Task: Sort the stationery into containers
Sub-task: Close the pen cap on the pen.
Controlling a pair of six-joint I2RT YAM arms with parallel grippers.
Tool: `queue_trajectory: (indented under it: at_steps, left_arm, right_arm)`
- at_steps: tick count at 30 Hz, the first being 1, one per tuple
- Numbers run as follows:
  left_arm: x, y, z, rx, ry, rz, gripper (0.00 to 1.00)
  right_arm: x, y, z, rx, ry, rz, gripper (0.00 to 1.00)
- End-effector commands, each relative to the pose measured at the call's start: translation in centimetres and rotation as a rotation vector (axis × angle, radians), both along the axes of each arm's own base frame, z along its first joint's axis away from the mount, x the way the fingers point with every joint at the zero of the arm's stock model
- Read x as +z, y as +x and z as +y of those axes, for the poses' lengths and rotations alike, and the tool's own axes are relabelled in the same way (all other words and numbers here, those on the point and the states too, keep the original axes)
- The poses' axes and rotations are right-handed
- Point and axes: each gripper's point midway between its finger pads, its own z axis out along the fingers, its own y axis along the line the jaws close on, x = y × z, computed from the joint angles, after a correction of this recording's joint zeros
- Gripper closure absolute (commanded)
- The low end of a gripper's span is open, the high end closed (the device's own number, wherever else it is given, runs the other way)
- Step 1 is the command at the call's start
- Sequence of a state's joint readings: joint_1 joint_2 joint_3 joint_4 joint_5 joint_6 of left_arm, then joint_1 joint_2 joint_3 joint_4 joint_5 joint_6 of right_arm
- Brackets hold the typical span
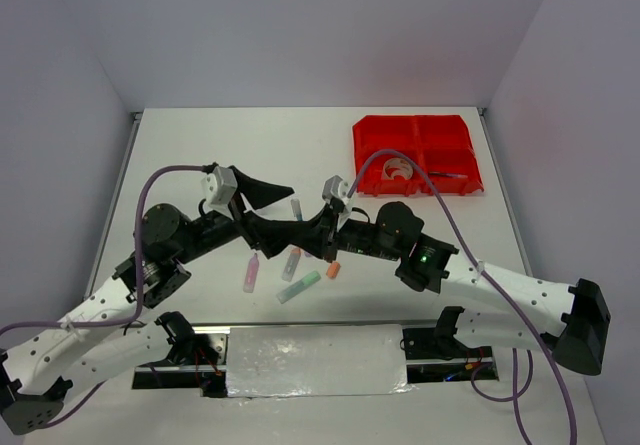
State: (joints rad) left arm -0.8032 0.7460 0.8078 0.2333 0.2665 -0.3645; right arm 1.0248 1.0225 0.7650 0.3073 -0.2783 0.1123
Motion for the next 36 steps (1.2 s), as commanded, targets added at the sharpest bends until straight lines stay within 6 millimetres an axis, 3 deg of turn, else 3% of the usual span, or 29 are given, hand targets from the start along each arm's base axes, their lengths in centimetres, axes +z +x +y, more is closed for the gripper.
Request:
queue_trajectory:
  at_steps: [1, 5, 9, 15, 22, 23, 26, 30, 36]
  left_arm:
    - [5.0, -1.5, 0.7, -0.030, -0.083, -0.135, 0.06]
    - [6.2, -3.4, 0.0, -0.143, -0.095, -0.172, 0.05]
    - [6.6, -3.5, -0.6, -0.175, -0.073, -0.167, 0.09]
    - [6.7, -4.0, -1.2, -0.227, -0.055, -0.163, 0.32]
    - [6.0, -4.1, -1.4, -0.246, -0.049, -0.141, 0.45]
    - [6.0, -4.2, -1.4, -0.253, -0.048, -0.142, 0.55]
    - [5.8, -4.5, -1.5, -0.274, -0.051, -0.141, 0.63]
    - [5.6, -4.6, -1.6, -0.287, -0.052, -0.135, 0.66]
    - [4.9, -4.8, -1.9, -0.309, -0.043, -0.123, 0.80]
  right_arm:
    - [3.4, -1.9, -0.3, 0.093, 0.055, -0.070, 1.00]
    - [3.1, -2.7, -0.2, 0.145, 0.029, -0.073, 1.00]
    - [3.4, -3.5, -0.3, 0.187, 0.028, -0.079, 1.00]
    - [4.0, -4.4, -0.7, 0.229, 0.033, -0.084, 1.00]
    - [4.6, -4.7, -1.0, 0.246, 0.049, -0.086, 1.00]
    - [4.5, -4.6, -1.1, 0.243, 0.049, -0.085, 1.00]
    - [4.7, -4.5, -1.2, 0.237, 0.055, -0.086, 1.00]
    - [4.9, -4.5, -1.1, 0.244, 0.053, -0.083, 1.00]
    - [5.3, -3.7, -1.0, 0.208, 0.060, -0.073, 1.00]
